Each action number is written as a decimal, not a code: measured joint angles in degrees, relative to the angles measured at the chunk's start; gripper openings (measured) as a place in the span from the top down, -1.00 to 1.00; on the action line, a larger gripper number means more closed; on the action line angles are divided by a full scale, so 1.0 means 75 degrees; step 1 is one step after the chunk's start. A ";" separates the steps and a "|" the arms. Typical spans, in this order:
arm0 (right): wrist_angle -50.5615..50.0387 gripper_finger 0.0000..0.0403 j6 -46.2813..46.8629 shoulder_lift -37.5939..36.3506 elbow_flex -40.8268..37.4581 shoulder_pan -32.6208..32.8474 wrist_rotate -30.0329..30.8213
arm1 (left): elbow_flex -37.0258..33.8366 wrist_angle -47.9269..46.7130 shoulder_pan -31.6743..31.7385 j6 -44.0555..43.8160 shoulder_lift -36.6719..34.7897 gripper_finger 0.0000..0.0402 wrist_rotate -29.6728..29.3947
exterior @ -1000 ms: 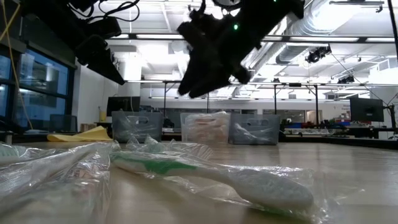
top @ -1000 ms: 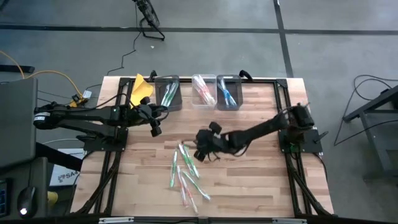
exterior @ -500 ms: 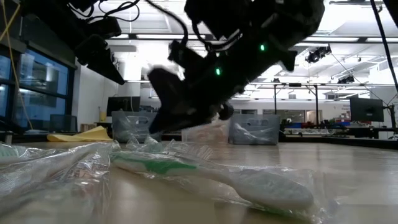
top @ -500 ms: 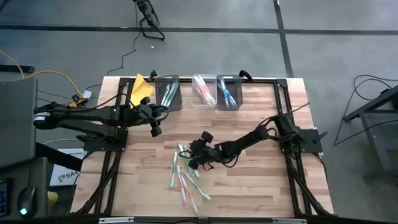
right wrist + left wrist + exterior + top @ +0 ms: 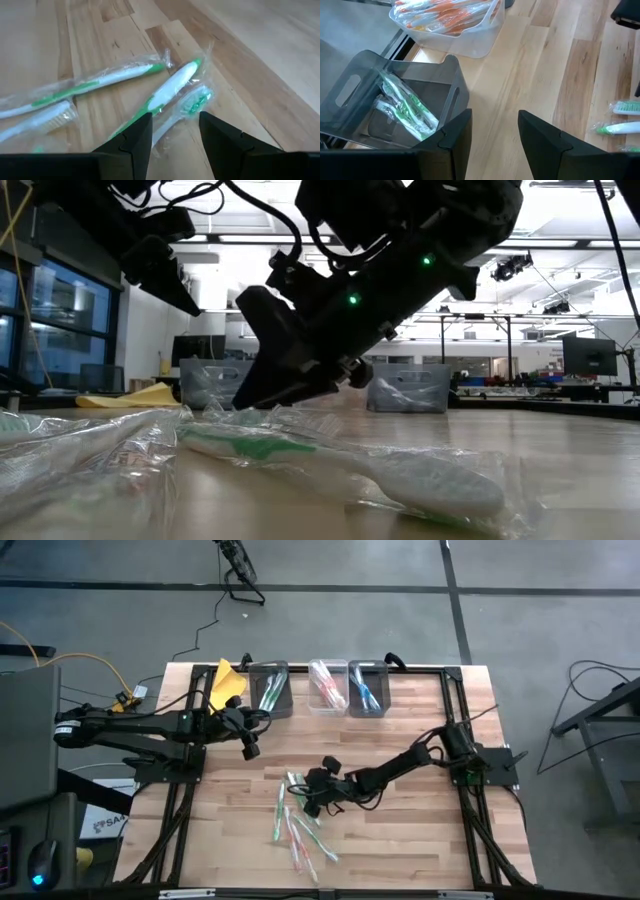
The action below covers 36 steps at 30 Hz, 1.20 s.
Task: Pick & Place Toothbrushes
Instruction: Put the green toothbrush into the left black bin
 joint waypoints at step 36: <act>-0.0610 0.98 -0.1721 -0.1089 0.0000 -0.0537 0.0790 | -0.0009 0.0532 -0.0003 -0.0206 0.0038 0.23 0.0060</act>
